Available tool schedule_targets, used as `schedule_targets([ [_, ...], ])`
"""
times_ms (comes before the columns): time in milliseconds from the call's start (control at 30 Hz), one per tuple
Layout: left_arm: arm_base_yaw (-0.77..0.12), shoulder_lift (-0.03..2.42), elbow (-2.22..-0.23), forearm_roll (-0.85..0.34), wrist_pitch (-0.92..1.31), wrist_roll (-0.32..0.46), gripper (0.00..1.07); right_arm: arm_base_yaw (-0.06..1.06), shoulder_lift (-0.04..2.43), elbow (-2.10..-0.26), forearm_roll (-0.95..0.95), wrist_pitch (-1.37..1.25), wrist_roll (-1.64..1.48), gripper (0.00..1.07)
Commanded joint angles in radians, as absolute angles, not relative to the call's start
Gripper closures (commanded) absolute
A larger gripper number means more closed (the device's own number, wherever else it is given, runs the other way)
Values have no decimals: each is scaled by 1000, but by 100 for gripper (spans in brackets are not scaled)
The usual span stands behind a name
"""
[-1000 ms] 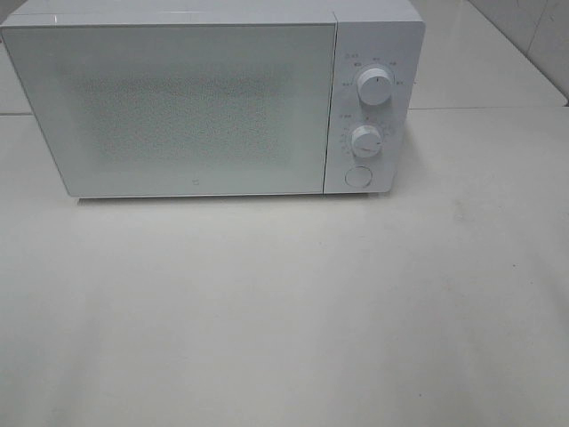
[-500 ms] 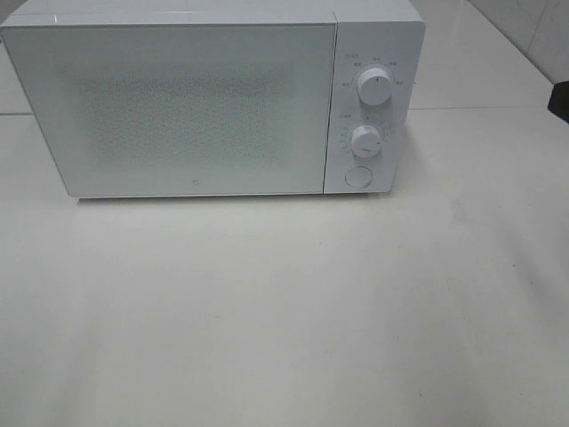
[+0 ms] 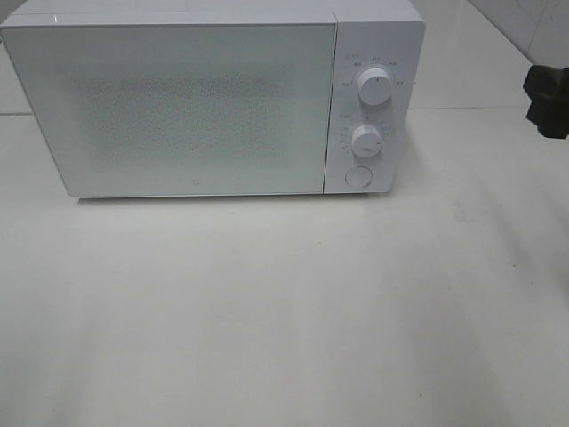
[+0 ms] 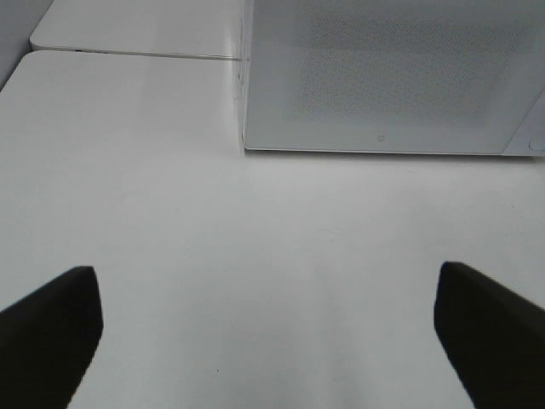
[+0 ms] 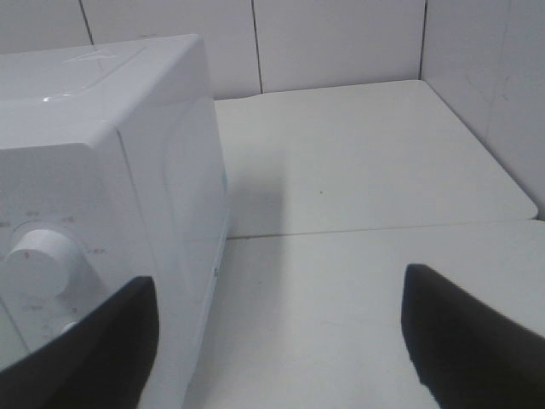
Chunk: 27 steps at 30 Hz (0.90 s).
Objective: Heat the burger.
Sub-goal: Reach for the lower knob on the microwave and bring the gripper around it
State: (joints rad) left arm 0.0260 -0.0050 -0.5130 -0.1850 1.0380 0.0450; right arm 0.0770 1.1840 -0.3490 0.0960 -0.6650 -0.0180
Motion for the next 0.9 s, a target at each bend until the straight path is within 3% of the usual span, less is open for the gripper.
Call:
schedule_targets([
  [33,31,-32,-513,-192,1026,42,8,96,1287,-313,201,-878,-91,31],
  [100,31,-32,-513,-191,1026,42,8,108,1314,-306,228,-914,-105,31],
  [267,31,-32,-513,-191,1026,42,8,259,1484,-300,396,-1082,-216,31],
  [567,31,-32,-513,-191,1026,42,8,418,1589,-305,514,-1195,-235,31],
  [633,31,-32,-513,-191,1026,42,8,523,1637,-315,630,-1259,-262,31],
  [900,31,-32,-513,-190,1026,42,8,679,1697,-377,787,-1277,-338,31],
])
